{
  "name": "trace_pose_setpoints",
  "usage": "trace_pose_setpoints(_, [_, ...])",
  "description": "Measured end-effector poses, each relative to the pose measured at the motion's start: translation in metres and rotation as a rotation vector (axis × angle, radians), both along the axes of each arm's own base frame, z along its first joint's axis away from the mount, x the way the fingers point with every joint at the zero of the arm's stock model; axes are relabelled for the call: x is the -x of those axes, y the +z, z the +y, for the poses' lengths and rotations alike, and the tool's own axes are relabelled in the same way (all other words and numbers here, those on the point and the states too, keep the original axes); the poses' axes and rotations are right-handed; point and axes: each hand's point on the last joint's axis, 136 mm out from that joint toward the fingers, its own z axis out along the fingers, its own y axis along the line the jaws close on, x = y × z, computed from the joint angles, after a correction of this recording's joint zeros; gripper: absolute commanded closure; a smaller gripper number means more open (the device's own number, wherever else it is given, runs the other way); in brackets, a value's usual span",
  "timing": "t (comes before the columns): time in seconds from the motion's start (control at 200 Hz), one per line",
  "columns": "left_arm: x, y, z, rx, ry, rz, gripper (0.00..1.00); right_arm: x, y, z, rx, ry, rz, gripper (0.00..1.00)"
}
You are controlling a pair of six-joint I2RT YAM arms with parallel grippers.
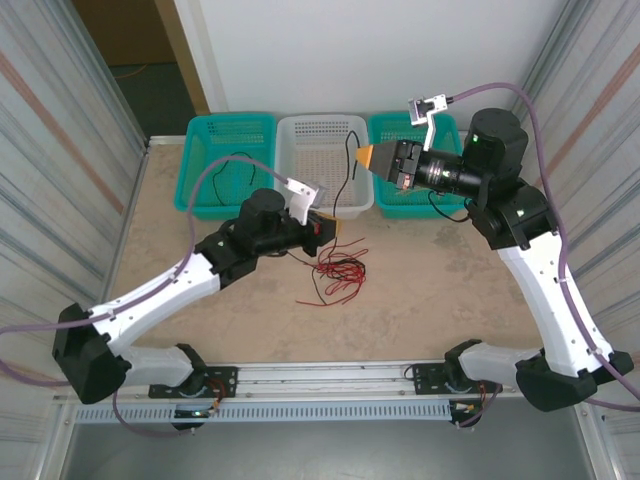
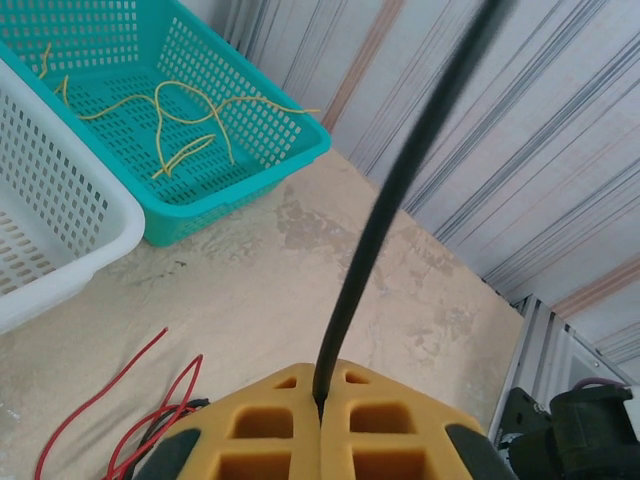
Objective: Untangle the cables
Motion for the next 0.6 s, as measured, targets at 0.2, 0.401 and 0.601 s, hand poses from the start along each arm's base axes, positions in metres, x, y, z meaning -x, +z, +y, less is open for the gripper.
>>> trace_pose_setpoints(0.2, [0.012,0.034,0.015,0.09,0.025,-0.01,1.0,-0.035,-0.077,-0.007,0.085,-0.102,0.173,0.48])
trace_pose_setpoints(0.401, [0.017,0.057,0.029,0.15,0.074,0.005,1.0,-0.044,-0.218,0.003,0.226,-0.117,0.482,0.56])
trace_pose_setpoints(0.601, [0.014,0.065,0.036,0.154,0.124,0.034,1.0,-0.015,-0.317,0.04,0.375,-0.019,0.651,0.65])
